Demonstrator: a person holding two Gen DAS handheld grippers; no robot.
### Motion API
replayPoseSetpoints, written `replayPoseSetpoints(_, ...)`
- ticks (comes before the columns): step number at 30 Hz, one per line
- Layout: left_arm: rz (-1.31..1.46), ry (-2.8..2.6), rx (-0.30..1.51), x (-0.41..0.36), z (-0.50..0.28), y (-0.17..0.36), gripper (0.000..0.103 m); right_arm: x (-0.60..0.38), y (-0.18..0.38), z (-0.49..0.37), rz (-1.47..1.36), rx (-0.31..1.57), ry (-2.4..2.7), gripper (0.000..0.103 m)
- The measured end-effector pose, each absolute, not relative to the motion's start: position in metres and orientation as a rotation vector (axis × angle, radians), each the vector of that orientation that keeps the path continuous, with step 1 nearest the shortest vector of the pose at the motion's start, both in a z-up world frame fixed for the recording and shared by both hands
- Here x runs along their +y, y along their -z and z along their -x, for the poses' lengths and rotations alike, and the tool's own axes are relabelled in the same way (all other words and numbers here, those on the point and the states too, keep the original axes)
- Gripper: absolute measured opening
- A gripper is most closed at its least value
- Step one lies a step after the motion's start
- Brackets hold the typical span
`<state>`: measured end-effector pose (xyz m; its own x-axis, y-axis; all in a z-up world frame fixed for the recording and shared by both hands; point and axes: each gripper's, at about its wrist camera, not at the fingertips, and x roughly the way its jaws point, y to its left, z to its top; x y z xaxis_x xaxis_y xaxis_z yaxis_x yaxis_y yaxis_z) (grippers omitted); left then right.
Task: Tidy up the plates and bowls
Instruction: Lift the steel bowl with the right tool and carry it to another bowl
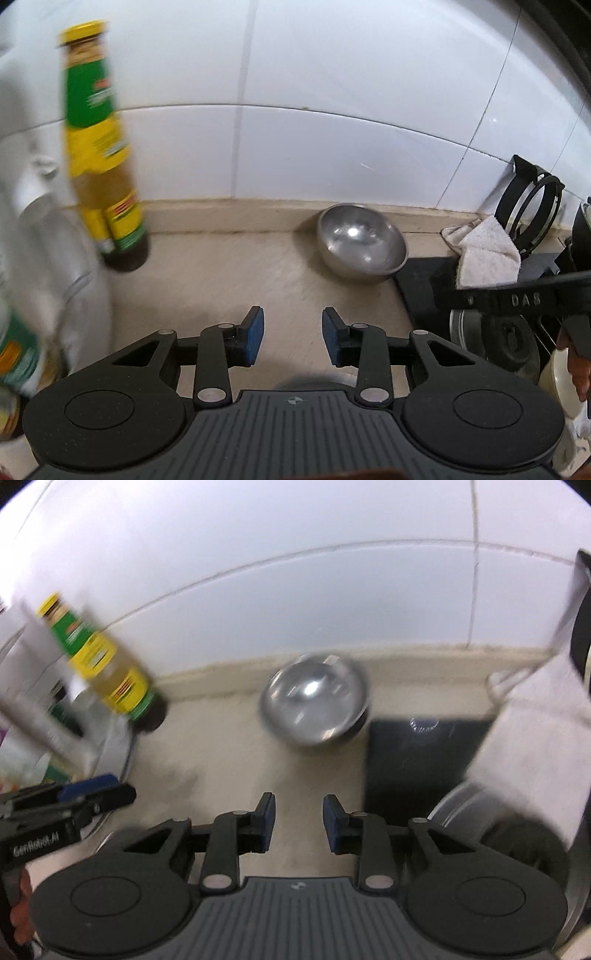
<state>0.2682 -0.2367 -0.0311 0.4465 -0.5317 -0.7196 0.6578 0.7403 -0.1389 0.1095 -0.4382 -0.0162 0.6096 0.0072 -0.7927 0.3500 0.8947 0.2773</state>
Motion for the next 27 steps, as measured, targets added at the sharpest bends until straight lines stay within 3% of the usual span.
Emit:
replayPoseSetpoints(4, -0.209, 0.753, 0.869, -0.283, -0.293, 0.038, 0.054, -0.469, 0.019, -0.137, -0.429, 0.887, 0.247, 0.027)
replayPoseSetpoints(12, -0.197, 0.713, 0.97, -0.346, -0.345, 0.074, 0.052, -0.514, 0.058, -0.187, -0.468, 0.946, 0.26, 0.027)
replayPoseSetpoints(15, -0.185, 0.723, 1.019, -0.363, -0.36, 0.09, 0.048, -0.518, 0.069, -0.198, -0.478, 0.962, 0.219, 0.027)
replayPoseSetpoints(16, -0.197, 0.723, 1.038, -0.367, -0.363, 0.097, 0.039, -0.517, 0.074, -0.202, -0.473, 0.975, 0.207, 0.019)
replayPoseSetpoints(18, -0.206, 0.719, 1.083, -0.373, -0.368, 0.112, 0.029, -0.516, 0.08, -0.205, -0.467, 0.99, 0.199, 0.016)
replayPoseSetpoints(27, -0.198, 0.732, 0.966, -0.345, -0.341, 0.074, 0.022, -0.505, 0.054, -0.184, -0.502, 0.946, 0.155, 0.012)
